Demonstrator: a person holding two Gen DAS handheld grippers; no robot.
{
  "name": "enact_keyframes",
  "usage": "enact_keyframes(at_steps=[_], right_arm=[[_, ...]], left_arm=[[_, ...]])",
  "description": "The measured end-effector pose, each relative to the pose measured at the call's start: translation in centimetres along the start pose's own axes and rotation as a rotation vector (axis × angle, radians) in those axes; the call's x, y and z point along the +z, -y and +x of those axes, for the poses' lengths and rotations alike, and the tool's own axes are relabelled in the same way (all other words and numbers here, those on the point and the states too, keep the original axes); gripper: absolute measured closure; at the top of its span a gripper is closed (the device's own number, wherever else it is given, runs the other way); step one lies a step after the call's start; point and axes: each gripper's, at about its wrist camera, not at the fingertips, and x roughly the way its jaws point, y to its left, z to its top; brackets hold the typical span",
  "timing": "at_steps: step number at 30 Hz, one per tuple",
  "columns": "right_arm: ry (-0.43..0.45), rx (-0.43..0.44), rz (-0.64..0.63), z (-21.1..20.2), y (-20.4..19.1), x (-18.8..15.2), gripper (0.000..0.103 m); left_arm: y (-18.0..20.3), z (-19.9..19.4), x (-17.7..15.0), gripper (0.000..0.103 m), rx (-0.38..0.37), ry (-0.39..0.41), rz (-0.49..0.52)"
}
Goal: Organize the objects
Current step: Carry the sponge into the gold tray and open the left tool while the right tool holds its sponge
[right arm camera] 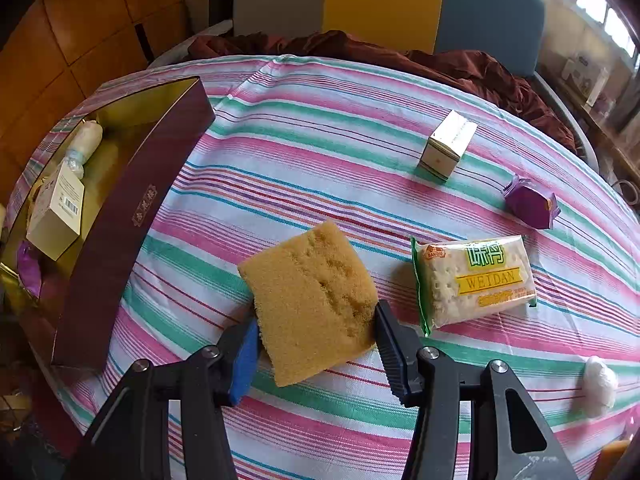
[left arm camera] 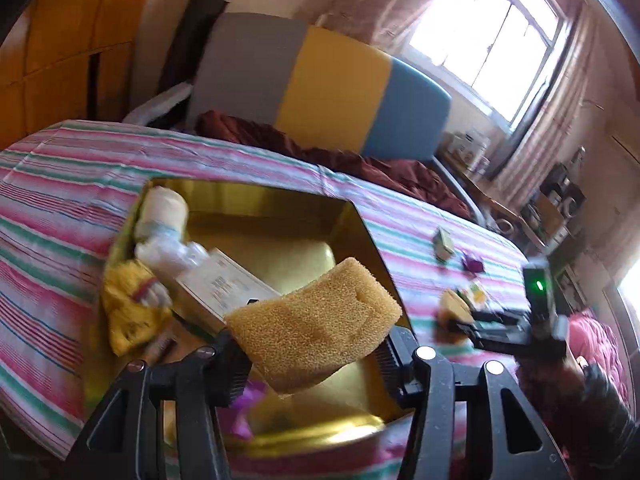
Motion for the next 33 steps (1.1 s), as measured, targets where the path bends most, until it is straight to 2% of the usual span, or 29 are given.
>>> enact_keyframes(at_steps=[5, 9, 17, 21, 22, 23, 28, 33], right_arm=[[0.001, -0.009, -0.009, 0.0, -0.1, 0.0, 0.049], [0.0, -0.009, -0.009, 0.1, -0.2, -0.1, 0.049], [0.0, -0.011, -0.012, 0.1, -0.2, 0.0, 0.049], [-0.001, -0.012, -0.013, 0.2, -0.2, 0.0, 0.049], [-0.001, -0.011, -0.012, 0.2, -0.2, 0.1, 0.049], [-0.001, -0.011, -0.012, 0.2, -0.2, 0.1, 0.049], [-0.001, -0.011, -0.011, 0.2, -0.2, 0.1, 0.048], [0.0, -0.014, -0.012, 0.2, -0.2, 0.0, 0.048]], left_arm=[[-3.3, 1.8, 3.9, 0.049, 0.03, 0.003, -0.079], [-4.6, 4.1, 6.3, 0.049, 0.058, -0.016, -0.072], [-7.2, 11.2, 8.9, 0.048, 0.089, -0.15, -0.121], [-8.0, 14.4, 9.1, 0.042, 0.157, -0.223, -0.107], [-8.3, 14.9, 9.0, 0.036, 0.182, -0.23, -0.111], [-8.6, 15.4, 8.9, 0.034, 0.175, -0.236, -0.115], [-8.3, 14.5, 8.8, 0.021, 0.133, -0.202, -0.112], [-8.0, 11.5, 9.0, 0.021, 0.183, -0.141, -0.101]])
